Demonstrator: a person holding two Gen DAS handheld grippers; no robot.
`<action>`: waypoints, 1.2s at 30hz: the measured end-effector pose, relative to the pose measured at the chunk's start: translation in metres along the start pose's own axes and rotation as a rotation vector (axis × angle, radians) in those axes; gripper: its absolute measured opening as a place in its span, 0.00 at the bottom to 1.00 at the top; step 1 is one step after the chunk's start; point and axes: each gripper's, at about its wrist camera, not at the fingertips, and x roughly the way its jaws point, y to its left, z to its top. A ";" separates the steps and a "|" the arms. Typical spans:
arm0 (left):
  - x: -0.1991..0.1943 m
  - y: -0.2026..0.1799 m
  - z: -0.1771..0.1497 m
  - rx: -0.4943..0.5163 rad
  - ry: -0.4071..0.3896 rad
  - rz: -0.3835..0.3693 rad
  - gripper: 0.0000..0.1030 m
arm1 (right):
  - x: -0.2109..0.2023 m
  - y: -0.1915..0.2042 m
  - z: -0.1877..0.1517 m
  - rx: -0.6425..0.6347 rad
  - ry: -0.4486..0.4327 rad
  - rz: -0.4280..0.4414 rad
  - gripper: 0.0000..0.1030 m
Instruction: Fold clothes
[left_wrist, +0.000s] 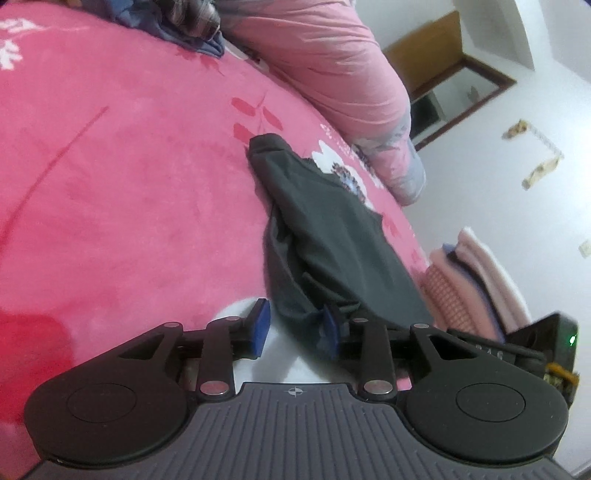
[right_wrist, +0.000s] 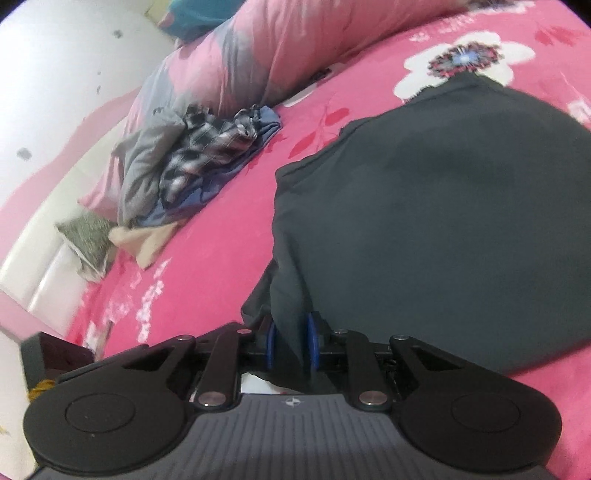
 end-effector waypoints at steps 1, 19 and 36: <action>0.003 -0.002 0.000 0.007 -0.001 0.002 0.30 | 0.000 0.000 0.000 0.003 0.000 0.001 0.18; 0.016 -0.087 -0.053 0.928 -0.121 0.194 0.02 | -0.015 0.012 -0.002 -0.034 -0.088 -0.013 0.07; 0.037 -0.087 -0.060 1.227 0.103 0.099 0.02 | -0.018 0.015 -0.002 -0.098 -0.118 0.050 0.05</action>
